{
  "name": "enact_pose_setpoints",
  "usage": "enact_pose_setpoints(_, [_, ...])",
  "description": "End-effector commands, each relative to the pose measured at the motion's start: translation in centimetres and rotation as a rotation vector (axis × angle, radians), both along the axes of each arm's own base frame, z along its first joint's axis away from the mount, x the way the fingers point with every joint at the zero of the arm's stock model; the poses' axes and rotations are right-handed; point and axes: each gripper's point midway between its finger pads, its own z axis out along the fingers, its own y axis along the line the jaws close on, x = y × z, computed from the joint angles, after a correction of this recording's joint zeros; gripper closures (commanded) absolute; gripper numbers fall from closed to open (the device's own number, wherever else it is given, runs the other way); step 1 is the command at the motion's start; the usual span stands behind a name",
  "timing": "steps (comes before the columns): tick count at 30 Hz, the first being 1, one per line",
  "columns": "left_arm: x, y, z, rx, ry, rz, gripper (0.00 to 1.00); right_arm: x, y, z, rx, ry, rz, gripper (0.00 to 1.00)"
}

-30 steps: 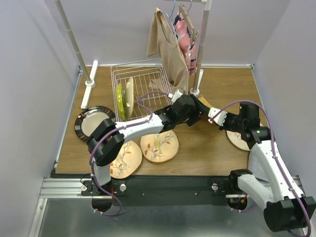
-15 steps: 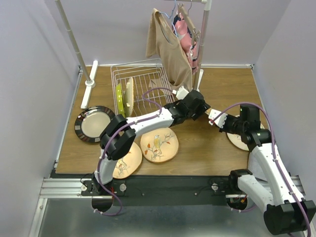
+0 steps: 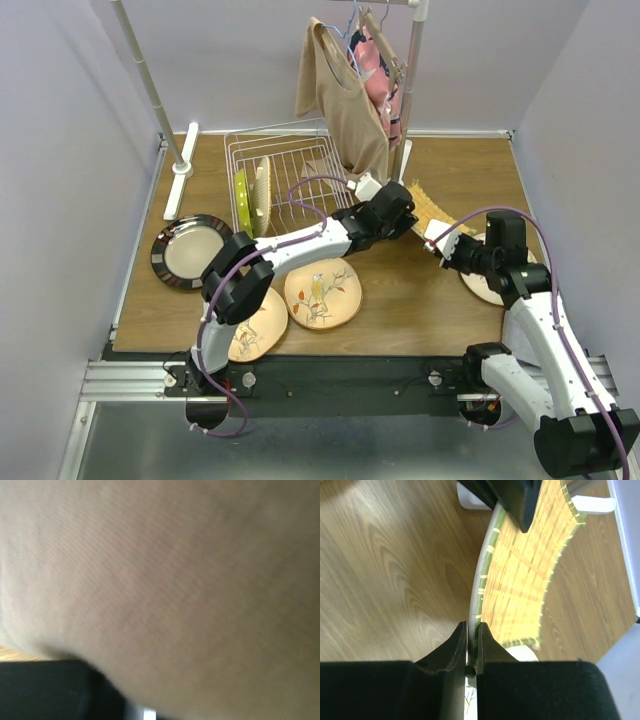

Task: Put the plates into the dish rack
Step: Pass the plate from the right arm to the left, then insert the plate into the dish rack

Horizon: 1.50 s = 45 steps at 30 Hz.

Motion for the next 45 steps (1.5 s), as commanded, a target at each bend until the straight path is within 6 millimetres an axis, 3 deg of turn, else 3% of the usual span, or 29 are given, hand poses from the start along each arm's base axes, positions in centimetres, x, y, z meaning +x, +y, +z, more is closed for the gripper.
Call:
enact_pose_setpoints(1, [-0.3, 0.7, 3.1, -0.023, -0.126, -0.050, 1.00, -1.4, 2.2, 1.1, 0.105, 0.031, 0.079, 0.99])
enact_pose_setpoints(4, [-0.9, 0.9, 4.1, -0.031, -0.177, -0.091, 1.00, -2.1, 2.8, 1.3, 0.146, 0.066, 0.089, 0.99])
enact_pose_setpoints(5, [-1.0, 1.0, 5.6, -0.060, -0.213, -0.100, 1.00, -2.2, 3.1, 1.5, 0.165, 0.074, 0.089, 0.93])
enact_pose_setpoints(6, [-1.4, 1.3, 5.2, -0.055, -0.221, -0.115, 1.00, -2.2, 3.2, 1.7, 0.179, 0.081, 0.081, 0.86])
enact_pose_setpoints(7, [-1.5, 1.2, 6.1, -0.080, -0.254, -0.123, 1.00, -2.4, 3.3, 1.9, 0.208, 0.107, 0.056, 0.79])
enact_pose_setpoints(8, [-1.8, 1.6, 7.3, -0.088, -0.289, -0.139, 1.00, -2.4, 3.4, 2.4, 0.225, 0.108, 0.048, 0.64])
enact_pose_setpoints(9, [-2.2, 1.9, 6.6, -0.079, -0.291, -0.154, 1.00, -2.3, 3.4, 2.7, 0.237, 0.115, 0.034, 0.60])
enact_pose_setpoints(11, [-2.7, 2.3, 8.2, -0.103, -0.338, -0.170, 1.00, -2.4, 3.5, 3.1, 0.276, 0.146, -0.007, 0.50])
enact_pose_setpoints(12, [-3.1, 2.6, 7.3, -0.079, -0.345, -0.196, 1.00, -2.4, 3.6, 3.5, 0.288, 0.147, -0.017, 0.48])
enact_pose_setpoints(14, [-3.8, 3.0, 8.8, -0.110, -0.394, -0.219, 1.00, -2.7, 3.7, 3.8, 0.319, 0.174, -0.049, 0.40])
enact_pose_setpoints(15, [-4.5, 3.4, 7.7, -0.092, -0.398, -0.251, 1.00, -2.7, 3.7, 4.3, 0.333, 0.175, -0.060, 0.39])
enact_pose_setpoints(17, [-5.2, 3.8, 9.2, -0.126, -0.449, -0.271, 1.00, -2.9, 3.7, 4.7, 0.364, 0.201, -0.092, 0.33])
enact_pose_setpoints(18, [-6.0, 4.0, 8.4, -0.116, -0.452, -0.307, 1.00, -2.9, 3.6, 5.1, 0.377, 0.200, -0.106, 0.31])
enact_pose_setpoints(20, [-6.8, 4.5, 9.5, -0.117, -0.518, -0.346, 1.00, -2.8, 3.7, 6.5, 0.411, 0.206, -0.134, 0.27])
enact_pose_setpoints(27, [-10.4, 6.4, 9.6, -0.110, -0.597, -0.493, 1.00, -2.1, 3.6, 10.1, 0.515, 0.224, -0.234, 0.25])
enact_pose_setpoints(32, [-12.9, 7.8, 10.9, -0.115, -0.694, -0.593, 1.00, 0.0, 2.7, 10.7, 0.559, 0.256, -0.381, 0.21])
enact_pose_setpoints(36, [-14.3, 9.5, 10.3, -0.093, -0.741, -0.652, 1.00, 0.6, 3.5, 10.8, 0.618, 0.306, -0.396, 0.21])
enact_pose_setpoints(39, [-14.8, 11.0, 10.8, -0.087, -0.769, -0.658, 1.00, 0.7, 4.1, 11.8, 0.654, 0.304, -0.367, 0.20])
enact_pose_setpoints(43, [-14.7, 13.1, 9.8, 0.011, -0.762, -0.653, 1.00, 1.3, 4.1, 13.5, 0.672, 0.273, -0.361, 0.19])
enact_pose_setpoints(45, [-14.2, 14.3, 10.5, 0.032, -0.777, -0.626, 1.00, 1.6, 4.3, 14.7, 0.680, 0.254, -0.351, 0.19])
